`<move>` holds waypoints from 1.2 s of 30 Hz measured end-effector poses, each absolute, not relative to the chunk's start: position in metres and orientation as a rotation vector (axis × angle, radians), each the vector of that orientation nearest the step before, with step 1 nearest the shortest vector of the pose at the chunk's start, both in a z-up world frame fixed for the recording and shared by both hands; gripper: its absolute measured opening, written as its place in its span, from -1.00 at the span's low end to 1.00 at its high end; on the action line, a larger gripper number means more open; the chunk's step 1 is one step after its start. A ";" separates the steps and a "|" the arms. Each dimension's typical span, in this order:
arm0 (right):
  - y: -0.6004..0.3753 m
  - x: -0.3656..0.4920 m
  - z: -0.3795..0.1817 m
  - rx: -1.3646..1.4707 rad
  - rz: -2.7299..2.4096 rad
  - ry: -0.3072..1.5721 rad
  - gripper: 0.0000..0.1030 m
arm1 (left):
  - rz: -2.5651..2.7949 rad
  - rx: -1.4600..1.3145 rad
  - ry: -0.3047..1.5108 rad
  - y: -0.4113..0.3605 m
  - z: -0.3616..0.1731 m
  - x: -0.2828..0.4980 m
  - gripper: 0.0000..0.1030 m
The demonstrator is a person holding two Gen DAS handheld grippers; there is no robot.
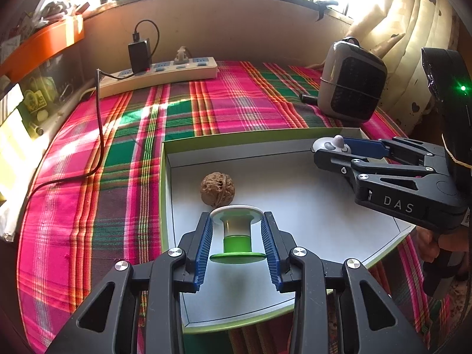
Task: Organize objects
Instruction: 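Carry the spool with the left tool while the right tool carries the panda toy into the box, then open the left tool to release the spool while the right tool releases the panda toy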
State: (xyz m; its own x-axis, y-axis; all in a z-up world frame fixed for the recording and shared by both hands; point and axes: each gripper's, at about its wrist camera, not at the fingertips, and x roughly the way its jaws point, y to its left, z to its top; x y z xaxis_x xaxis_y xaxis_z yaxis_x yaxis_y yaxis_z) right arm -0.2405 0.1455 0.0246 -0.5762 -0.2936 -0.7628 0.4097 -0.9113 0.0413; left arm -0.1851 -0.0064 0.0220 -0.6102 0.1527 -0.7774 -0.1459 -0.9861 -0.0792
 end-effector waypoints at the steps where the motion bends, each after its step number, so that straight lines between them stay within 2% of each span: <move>1: 0.144 -0.242 0.024 1.161 -2.474 0.197 -0.06 | 2.679 -1.300 -0.010 -0.006 0.021 -0.186 -0.38; 16: 0.127 -0.249 0.016 1.184 -2.477 0.346 -0.06 | 2.691 -1.306 0.041 0.001 0.015 -0.194 -0.38; 36: 0.119 -0.253 0.010 1.233 -2.460 0.436 -0.06 | 2.699 -1.318 0.084 0.005 0.013 -0.196 -0.37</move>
State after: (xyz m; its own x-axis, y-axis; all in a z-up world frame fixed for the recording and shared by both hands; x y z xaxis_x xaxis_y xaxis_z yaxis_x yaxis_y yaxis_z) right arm -0.2528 0.1191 0.0104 -0.5581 -0.1728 -0.8116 0.4411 -0.8902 -0.1138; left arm -0.1962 0.0047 0.0134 -0.6078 0.0985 -0.7880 -0.1473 -0.9890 -0.0100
